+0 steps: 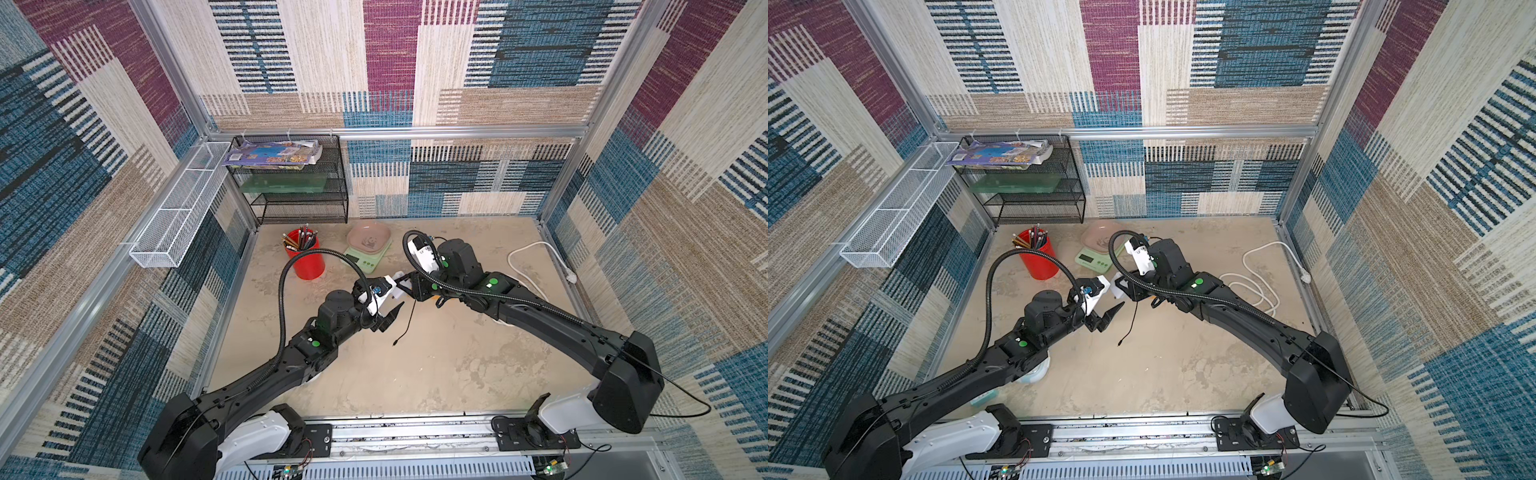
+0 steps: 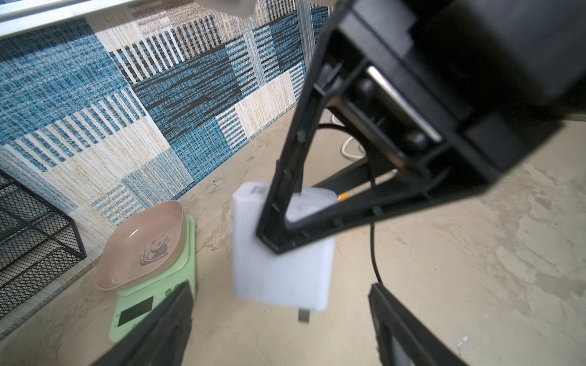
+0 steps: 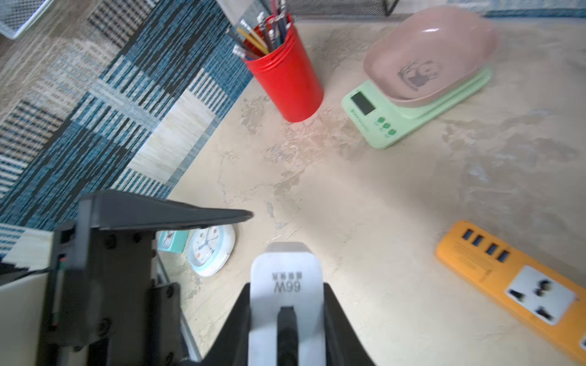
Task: Charge the electronic scale
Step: Insert the plug into the socket.
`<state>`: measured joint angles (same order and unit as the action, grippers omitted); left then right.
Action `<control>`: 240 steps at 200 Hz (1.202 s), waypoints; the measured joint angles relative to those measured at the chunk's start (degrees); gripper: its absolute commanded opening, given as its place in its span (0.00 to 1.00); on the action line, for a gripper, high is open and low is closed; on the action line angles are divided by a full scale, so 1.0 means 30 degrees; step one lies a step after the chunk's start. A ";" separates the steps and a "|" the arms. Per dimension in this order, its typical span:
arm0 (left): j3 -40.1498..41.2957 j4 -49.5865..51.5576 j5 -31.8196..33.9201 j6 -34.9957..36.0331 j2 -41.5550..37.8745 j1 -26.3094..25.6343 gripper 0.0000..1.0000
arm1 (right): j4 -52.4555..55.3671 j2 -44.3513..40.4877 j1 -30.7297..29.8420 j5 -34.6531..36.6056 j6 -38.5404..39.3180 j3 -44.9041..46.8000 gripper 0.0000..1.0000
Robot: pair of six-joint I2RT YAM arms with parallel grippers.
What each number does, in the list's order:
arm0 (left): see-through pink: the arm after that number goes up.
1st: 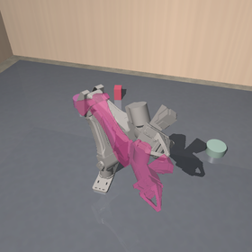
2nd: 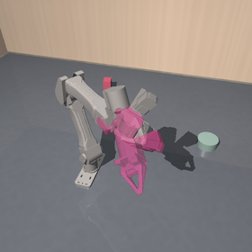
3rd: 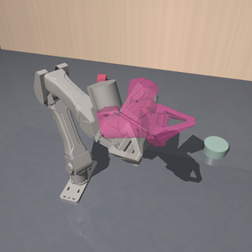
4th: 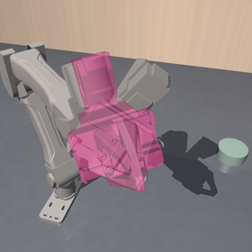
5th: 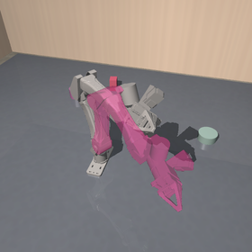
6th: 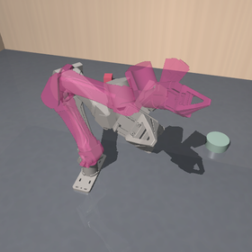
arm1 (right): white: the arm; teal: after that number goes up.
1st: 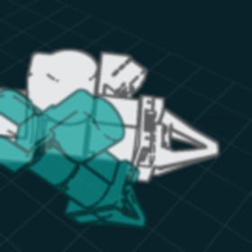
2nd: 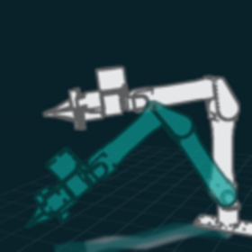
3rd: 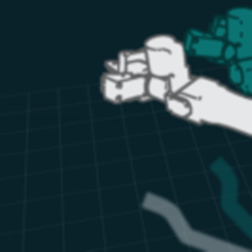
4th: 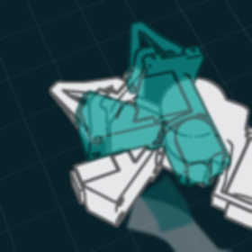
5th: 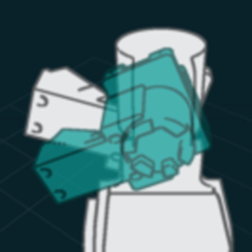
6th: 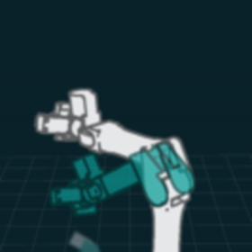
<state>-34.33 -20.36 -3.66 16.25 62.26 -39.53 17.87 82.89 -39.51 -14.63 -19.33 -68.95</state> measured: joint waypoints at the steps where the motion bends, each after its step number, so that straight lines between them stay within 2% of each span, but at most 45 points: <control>1: 0.0007 0.0000 0.0015 0.0000 -0.0022 0.0000 0.91 | 0.0007 -0.0007 0.0015 0.0066 -0.0015 0.0000 0.21; 37: 0.0087 0.0015 0.0714 -0.0423 -0.0503 0.0007 0.93 | 0.0160 -0.0313 0.0539 0.3767 -0.1246 0.0240 0.21; 81: -0.0372 0.0408 0.1290 -0.0576 -0.0299 0.0015 0.91 | 0.0495 -0.0211 0.0590 0.8174 -0.3009 0.0692 0.22; 110: -0.0474 0.0532 0.1282 -0.0576 -0.0248 0.0015 0.90 | 0.0641 0.0517 0.0976 1.0171 -0.4044 0.0903 0.23; 174: -0.0481 0.0554 0.1231 -0.0576 -0.0087 0.0015 0.90 | 0.0860 0.3147 0.2040 1.1023 -0.5348 0.1224 0.23; 240: -0.0488 0.0590 0.1231 -0.0568 -0.0058 0.0015 0.89 | 0.0984 0.5690 0.1916 1.1089 -0.6033 -0.0029 0.22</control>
<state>-35.79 -18.59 0.03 14.55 62.08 -39.48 20.82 99.96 -33.76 18.63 -37.43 -69.04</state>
